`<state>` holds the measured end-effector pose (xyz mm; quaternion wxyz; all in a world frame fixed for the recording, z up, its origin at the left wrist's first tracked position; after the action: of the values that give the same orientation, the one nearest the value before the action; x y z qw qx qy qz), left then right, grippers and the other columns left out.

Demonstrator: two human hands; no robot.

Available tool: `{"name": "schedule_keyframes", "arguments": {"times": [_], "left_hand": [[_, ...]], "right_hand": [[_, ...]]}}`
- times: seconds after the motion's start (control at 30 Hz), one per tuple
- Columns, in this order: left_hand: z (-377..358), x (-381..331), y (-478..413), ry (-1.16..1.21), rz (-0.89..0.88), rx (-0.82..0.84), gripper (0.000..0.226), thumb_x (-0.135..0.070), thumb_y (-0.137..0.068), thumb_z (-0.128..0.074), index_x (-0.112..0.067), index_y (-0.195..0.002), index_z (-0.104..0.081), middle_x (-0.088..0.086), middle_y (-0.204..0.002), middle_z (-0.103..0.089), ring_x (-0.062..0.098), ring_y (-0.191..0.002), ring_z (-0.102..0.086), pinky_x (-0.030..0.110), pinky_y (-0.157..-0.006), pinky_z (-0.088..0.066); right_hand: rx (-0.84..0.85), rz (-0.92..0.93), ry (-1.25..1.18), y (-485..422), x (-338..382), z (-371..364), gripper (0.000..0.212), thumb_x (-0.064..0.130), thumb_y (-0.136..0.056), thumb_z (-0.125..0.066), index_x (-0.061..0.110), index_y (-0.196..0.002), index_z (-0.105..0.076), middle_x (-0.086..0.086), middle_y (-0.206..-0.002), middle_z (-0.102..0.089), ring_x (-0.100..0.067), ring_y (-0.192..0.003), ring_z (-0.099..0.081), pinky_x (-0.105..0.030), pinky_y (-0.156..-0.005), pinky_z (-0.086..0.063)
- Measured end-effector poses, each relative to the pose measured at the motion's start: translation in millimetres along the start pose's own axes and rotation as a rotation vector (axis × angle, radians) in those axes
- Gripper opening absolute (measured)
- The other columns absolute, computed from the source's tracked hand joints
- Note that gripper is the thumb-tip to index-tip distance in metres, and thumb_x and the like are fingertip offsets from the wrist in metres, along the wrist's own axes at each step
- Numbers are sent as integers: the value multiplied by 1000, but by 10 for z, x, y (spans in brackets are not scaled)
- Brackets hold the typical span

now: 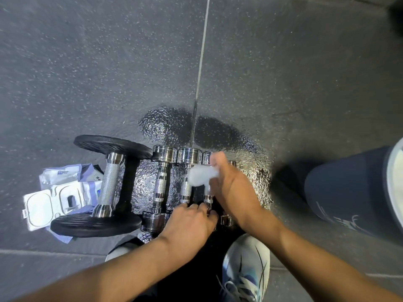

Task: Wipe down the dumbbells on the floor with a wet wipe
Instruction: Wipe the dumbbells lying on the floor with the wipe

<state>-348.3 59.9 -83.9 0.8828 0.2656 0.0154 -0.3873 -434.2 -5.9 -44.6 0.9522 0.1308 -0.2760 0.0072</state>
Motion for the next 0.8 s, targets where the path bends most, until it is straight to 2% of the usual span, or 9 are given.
{"name": "schedule_keyframes", "arguments": {"times": [0.13, 0.27, 0.37, 0.47, 0.5, 0.63, 0.7, 0.73, 0.8], "left_hand": [[-1, -2, 15, 2, -9, -18, 48, -15, -99, -53, -16, -146, -41, 14, -128, -57, 31, -112, -61, 39, -91, -46], [-12, -2, 4, 2, -13, -24, 50, -15, -100, -52, -17, -149, -41, 14, -129, -57, 31, -112, -61, 40, -92, -47], [-14, 7, 3, 0, -7, -21, 49, -16, -100, -52, -17, -148, -42, 14, -130, -57, 32, -113, -61, 40, -93, -47], [-7, 11, 4, 6, -3, -15, 47, -16, -101, -52, -17, -147, -43, 14, -130, -56, 32, -114, -61, 40, -94, -47], [-7, 12, 1, 10, 1, -15, 46, -16, -100, -51, -17, -146, -44, 14, -129, -57, 32, -113, -61, 40, -94, -47], [19, 11, 3, 6, 8, -15, 41, -17, -100, -53, -18, -141, -49, 13, -125, -59, 32, -109, -63, 40, -89, -48], [13, 10, 17, 7, 7, -8, 44, -15, -98, -55, -17, -142, -48, 13, -126, -58, 32, -110, -63, 40, -91, -48], [7, 11, 20, 8, 7, -5, 48, -13, -97, -57, -17, -143, -46, 13, -127, -58, 31, -111, -62, 39, -91, -47], [-1, 19, 22, 6, 9, -6, 56, -11, -93, -62, -17, -146, -44, 13, -127, -58, 31, -111, -62, 39, -91, -47]], "right_hand": [[-270, -13, -79, -261, -336, 318, 25, -3, -92, -51, 14, -107, -60, -2, -110, -53, -15, -82, -53, -26, -68, -48], [-72, -2, -2, -494, -418, 63, 31, 0, -93, -53, 6, -120, -69, -11, -125, -65, -28, -114, -60, -42, -101, -47], [0, 76, 75, -401, -304, -80, 34, -1, -94, -53, 0, -125, -66, -16, -127, -64, -34, -119, -57, -52, -100, -46], [-87, 158, 227, -256, -173, -42, 20, 1, -86, -63, 2, -103, -73, -8, -113, -66, -25, -107, -51, -40, -86, -54], [-59, 228, 331, -197, -94, -70, 8, 2, -83, -64, 4, -86, -70, -3, -102, -63, -21, -101, -47, -35, -80, -54], [128, 344, 453, -116, 94, -95, 44, 8, -78, -55, 9, -51, -21, -2, -78, -42, -19, -103, -48, -36, -87, -39], [118, 237, 307, -308, -74, -64, 16, 9, -85, -51, 3, -75, -62, -7, -106, -66, -20, -110, -51, -31, -89, -46], [115, 150, 265, -427, -186, -35, 29, 13, -93, -44, 6, -109, -67, -5, -128, -63, -21, -116, -49, -29, -93, -45], [183, 79, 238, -594, -329, 13, 41, 16, -101, -37, 9, -135, -59, -5, -145, -55, -22, -126, -47, -29, -108, -37]]}}
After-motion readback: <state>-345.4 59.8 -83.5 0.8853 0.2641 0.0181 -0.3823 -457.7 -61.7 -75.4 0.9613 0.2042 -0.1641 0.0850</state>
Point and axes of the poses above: each hand's wrist, its own y-axis away from the middle knuckle, its own z-axis out of the back of the hand, x = y × z, the point moved 8 cm from there along -y, towards the middle knuckle
